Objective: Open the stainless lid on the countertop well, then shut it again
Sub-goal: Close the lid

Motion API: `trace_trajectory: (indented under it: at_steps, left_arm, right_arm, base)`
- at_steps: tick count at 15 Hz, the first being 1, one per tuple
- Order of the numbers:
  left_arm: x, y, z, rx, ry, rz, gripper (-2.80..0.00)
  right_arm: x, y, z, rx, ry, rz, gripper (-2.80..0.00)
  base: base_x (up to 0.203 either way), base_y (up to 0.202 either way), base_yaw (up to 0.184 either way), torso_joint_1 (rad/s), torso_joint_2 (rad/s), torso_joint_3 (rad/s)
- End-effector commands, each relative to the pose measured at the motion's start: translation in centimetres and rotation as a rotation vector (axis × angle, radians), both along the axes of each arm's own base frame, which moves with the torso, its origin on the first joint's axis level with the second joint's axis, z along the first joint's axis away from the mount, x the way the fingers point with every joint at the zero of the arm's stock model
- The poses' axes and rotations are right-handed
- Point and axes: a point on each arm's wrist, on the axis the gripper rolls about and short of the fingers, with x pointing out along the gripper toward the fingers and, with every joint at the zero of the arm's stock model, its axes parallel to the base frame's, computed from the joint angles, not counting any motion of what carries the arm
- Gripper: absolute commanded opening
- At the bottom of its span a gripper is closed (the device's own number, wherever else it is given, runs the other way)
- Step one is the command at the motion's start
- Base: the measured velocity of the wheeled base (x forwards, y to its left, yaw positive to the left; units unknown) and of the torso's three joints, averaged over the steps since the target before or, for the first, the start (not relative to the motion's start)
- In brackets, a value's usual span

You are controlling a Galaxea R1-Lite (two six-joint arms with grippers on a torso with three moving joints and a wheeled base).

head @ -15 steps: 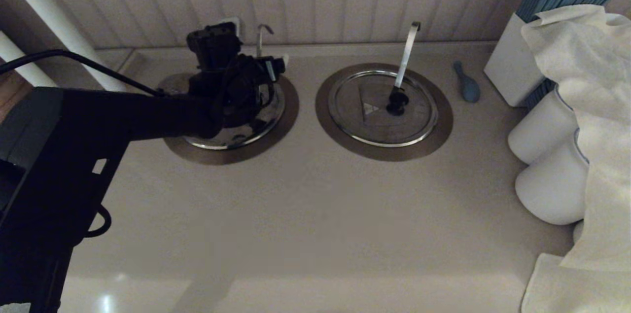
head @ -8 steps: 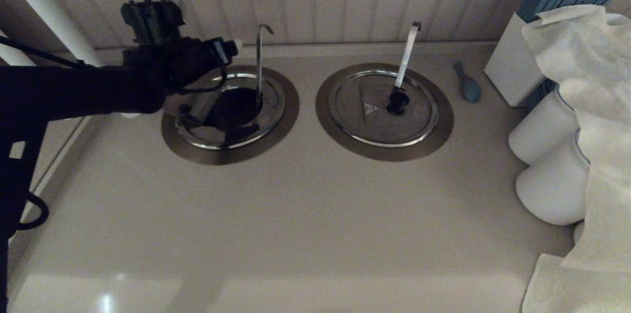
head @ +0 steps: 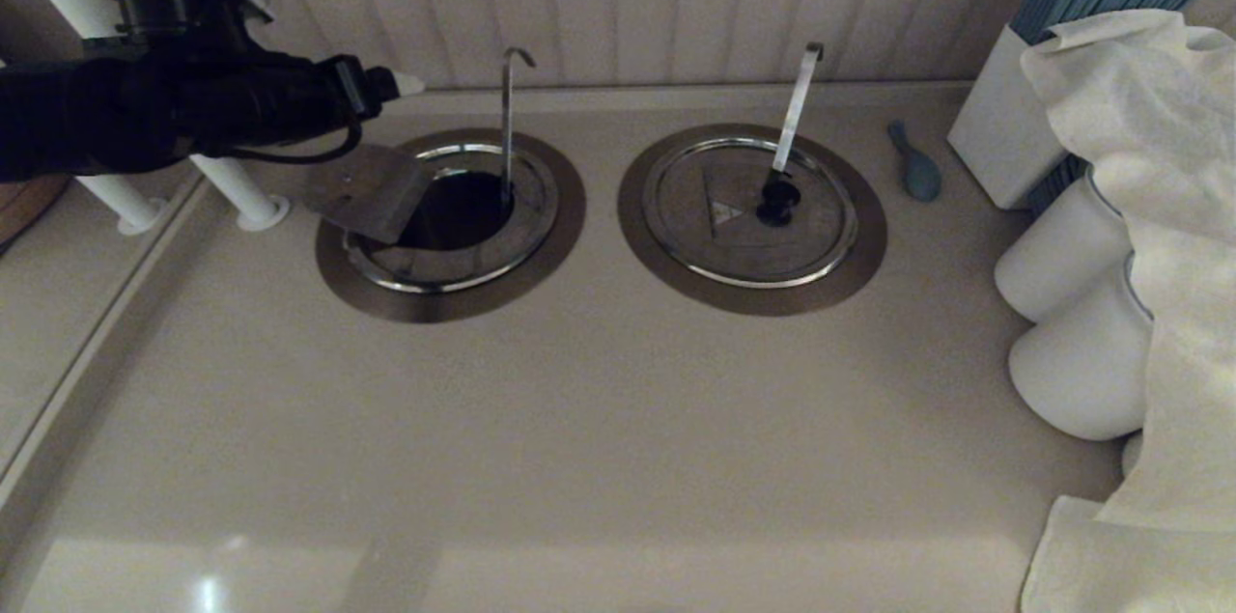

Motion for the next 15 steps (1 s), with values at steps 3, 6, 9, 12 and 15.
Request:
trace_trajectory:
  at_steps: [3,6,9,12,15]
  left_arm:
    - [-1.7,0.9,0.7,0.048,0.052,0.012,0.0]
    - [-1.8,2.7,0.1,0.127,0.067,0.054,0.0]
    - [-2.2,4.0,-0.5,0.199,0.128,0.101,0.0]
    - [-2.1,4.1,-1.5,0.241,0.16,0.101,0.0]
    - [-1.3,4.5,-2.5,0.261,0.187,0.107,0.0]
  right_arm:
    - [0.0,0.0,0.0,0.0,0.0,0.001,-2.8]
    - [0.0,0.0,0.0,0.0,0.0,0.0,-2.8]
    - [0.0,0.0,0.0,0.0,0.0,0.002,-2.8]
    - [0.0,0.0,0.0,0.0,0.0,0.0,-2.8]
    - [0.0,0.0,0.0,0.0,0.0,0.0,-2.8]
  base:
    - [0.0,0.0,0.0,0.0,0.0,0.0]
    - [0.0,0.0,0.0,0.0,0.0,0.0]
    - [0.0,0.0,0.0,0.0,0.0,0.0]
    - [0.0,0.0,0.0,0.0,0.0,0.0]
    - [0.0,0.0,0.0,0.0,0.0,0.0]
